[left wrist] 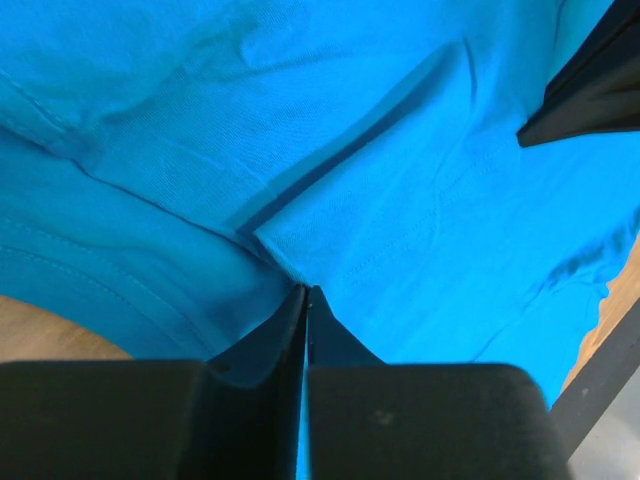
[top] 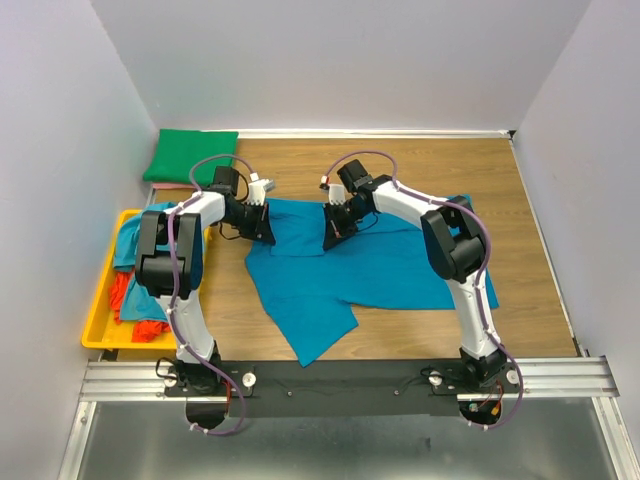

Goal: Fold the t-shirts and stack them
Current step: Fold the tshirt

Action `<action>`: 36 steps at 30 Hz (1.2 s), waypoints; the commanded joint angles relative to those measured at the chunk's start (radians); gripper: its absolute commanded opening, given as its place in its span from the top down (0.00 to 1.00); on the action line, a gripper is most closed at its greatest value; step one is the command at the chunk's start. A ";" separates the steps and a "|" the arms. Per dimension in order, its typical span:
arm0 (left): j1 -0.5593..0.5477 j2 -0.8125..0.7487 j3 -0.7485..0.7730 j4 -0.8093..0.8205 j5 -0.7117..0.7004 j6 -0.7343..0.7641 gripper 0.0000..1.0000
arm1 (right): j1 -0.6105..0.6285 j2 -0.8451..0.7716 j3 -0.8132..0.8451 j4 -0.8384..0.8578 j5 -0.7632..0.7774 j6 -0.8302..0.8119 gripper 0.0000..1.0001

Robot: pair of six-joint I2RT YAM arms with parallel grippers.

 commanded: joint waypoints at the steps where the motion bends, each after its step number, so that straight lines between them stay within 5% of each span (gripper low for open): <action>1: -0.001 -0.051 -0.027 -0.017 0.038 0.016 0.97 | 0.007 -0.005 0.009 0.009 -0.017 -0.011 0.99; 19: -0.001 -0.142 -0.064 -0.152 0.097 0.103 1.00 | -0.009 -0.171 -0.108 0.009 -0.053 -0.052 0.99; 36: -0.047 -0.180 -0.070 -0.189 0.140 0.109 1.00 | -0.028 -0.139 -0.135 0.006 -0.060 -0.072 0.99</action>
